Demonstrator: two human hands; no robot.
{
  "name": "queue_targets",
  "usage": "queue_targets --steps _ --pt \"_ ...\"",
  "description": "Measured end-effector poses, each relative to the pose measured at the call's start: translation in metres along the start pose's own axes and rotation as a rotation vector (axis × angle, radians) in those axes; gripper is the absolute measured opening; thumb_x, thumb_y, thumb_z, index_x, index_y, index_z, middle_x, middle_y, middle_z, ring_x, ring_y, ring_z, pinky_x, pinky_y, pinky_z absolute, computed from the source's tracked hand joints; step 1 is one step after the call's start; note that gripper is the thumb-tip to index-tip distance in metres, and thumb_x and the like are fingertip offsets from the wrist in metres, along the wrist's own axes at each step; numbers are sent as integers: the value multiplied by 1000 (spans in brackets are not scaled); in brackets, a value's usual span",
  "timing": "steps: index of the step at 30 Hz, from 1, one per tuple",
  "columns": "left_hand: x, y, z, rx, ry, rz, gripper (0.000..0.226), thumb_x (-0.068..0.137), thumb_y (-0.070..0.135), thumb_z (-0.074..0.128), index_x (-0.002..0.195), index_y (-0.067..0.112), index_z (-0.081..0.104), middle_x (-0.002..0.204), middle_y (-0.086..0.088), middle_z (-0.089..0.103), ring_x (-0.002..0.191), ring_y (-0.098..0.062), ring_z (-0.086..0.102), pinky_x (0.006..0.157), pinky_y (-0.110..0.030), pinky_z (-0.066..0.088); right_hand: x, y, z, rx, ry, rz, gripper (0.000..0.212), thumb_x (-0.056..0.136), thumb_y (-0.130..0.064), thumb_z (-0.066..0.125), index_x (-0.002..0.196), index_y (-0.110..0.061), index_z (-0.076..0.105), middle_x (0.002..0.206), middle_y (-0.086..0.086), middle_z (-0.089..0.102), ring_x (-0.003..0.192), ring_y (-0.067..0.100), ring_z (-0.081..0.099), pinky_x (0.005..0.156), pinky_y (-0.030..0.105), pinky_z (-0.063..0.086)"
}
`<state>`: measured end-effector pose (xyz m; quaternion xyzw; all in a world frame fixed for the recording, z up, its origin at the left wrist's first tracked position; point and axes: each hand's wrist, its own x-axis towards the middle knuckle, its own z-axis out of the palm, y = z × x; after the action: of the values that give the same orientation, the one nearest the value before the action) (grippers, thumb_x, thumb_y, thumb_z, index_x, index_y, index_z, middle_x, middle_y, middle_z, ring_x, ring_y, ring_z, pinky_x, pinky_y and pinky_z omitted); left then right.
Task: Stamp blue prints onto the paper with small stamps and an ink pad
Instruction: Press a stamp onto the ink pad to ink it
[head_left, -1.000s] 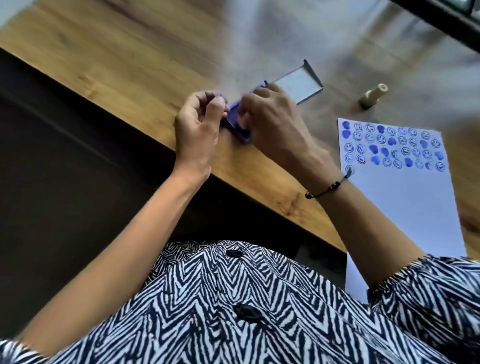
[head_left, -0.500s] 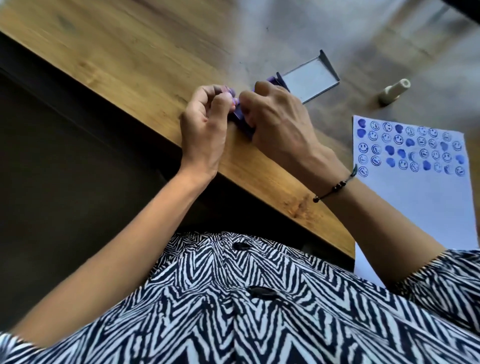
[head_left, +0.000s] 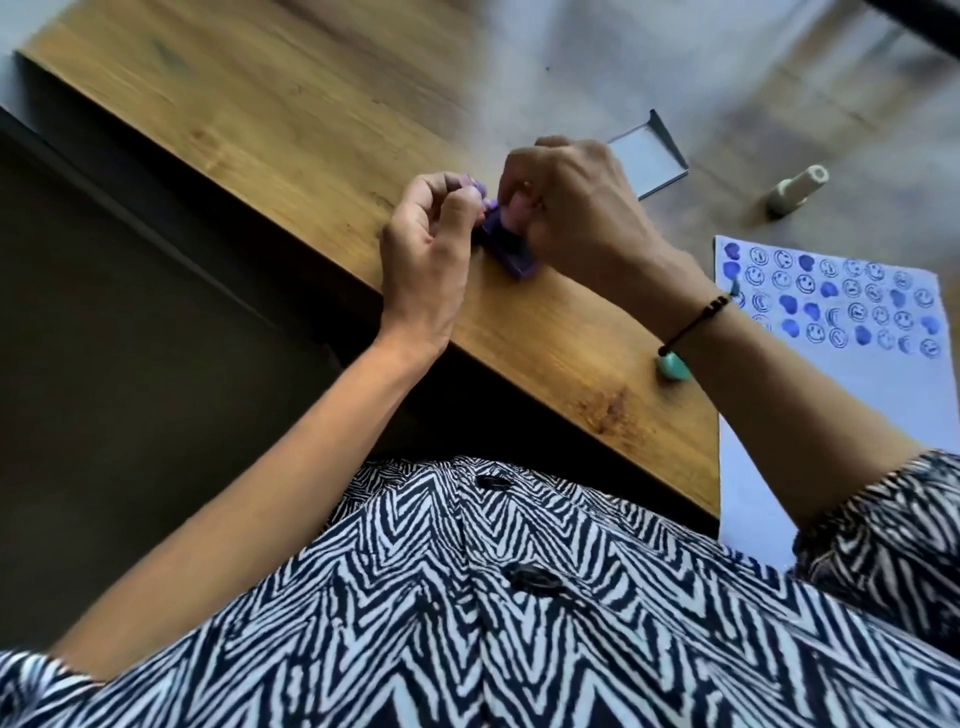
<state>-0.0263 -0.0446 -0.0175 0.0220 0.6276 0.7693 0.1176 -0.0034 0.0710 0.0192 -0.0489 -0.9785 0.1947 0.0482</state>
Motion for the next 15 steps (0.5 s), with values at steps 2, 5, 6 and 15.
queue_targets --steps 2,5,6,15 --pt "2 0 0 11 -10 -3 9 76 19 51 78 14 58 84 -9 62 78 -23 60 82 -48 52 2 -2 3 1 17 8 16 75 -1 48 84 -4 62 88 14 60 68 23 45 56 30 31" --pt "-1 -1 -1 46 -3 8 12 76 20 51 80 12 59 83 -7 63 78 -22 60 84 -49 51 1 -4 1 -6 -6 25 14 78 -5 49 84 -4 61 85 12 56 70 25 45 57 28 26" --pt "-2 -1 0 47 -7 9 13 75 21 52 80 12 59 83 -7 63 78 -22 60 84 -48 51 0 -3 -1 -7 -8 21 14 78 -6 50 84 -3 62 87 14 58 71 28 47 57 29 27" --pt "3 -4 -3 80 -44 61 12 71 31 54 75 20 60 78 1 64 75 -17 59 76 -38 50 -11 -12 -2 0 16 23 14 82 -9 47 87 -4 59 91 17 57 72 31 50 59 38 43"
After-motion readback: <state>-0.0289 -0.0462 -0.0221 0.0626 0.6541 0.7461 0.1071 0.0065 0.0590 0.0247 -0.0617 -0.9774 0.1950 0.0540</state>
